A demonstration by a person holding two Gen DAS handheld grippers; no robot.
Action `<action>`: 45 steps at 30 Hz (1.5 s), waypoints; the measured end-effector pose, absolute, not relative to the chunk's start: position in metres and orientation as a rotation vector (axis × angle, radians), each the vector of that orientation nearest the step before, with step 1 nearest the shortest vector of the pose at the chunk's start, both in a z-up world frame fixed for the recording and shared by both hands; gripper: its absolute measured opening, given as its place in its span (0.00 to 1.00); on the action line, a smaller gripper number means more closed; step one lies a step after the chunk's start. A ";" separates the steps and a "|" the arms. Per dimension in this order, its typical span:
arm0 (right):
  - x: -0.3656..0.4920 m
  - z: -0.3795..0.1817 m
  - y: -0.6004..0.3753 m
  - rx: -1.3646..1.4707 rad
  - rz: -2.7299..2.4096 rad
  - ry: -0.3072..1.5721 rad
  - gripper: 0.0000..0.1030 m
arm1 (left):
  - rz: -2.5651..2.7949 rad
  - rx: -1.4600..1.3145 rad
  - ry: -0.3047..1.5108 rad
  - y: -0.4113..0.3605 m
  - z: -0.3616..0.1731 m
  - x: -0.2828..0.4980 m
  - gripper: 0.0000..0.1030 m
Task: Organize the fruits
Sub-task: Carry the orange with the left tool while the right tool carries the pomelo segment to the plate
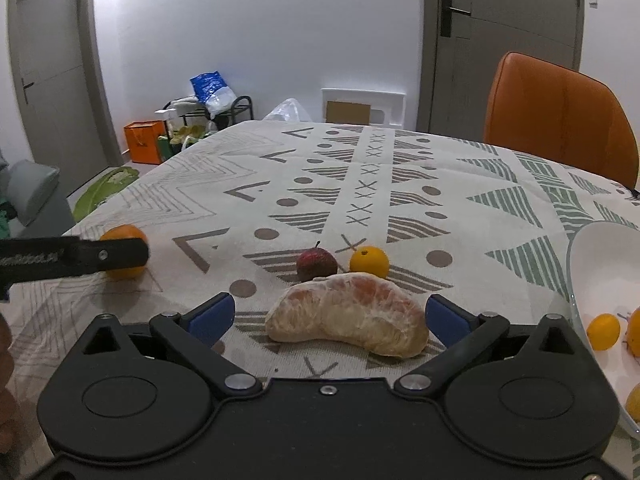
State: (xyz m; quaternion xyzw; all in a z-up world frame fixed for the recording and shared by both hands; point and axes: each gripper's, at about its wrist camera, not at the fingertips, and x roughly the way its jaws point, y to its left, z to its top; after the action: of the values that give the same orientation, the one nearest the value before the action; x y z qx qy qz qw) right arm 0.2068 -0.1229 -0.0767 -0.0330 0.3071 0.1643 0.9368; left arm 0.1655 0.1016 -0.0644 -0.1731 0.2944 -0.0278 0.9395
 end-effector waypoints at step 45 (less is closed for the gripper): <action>0.177 -0.040 -0.204 0.017 0.318 0.501 0.83 | -0.173 -0.251 0.577 0.016 -0.034 0.168 0.40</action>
State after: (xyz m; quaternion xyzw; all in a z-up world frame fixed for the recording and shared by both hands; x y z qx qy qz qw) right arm 0.1765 -0.2039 -0.0405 0.0084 0.2466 0.1567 0.9563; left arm 0.1679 0.0164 -0.0338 -0.1234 0.2835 -0.0850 0.9472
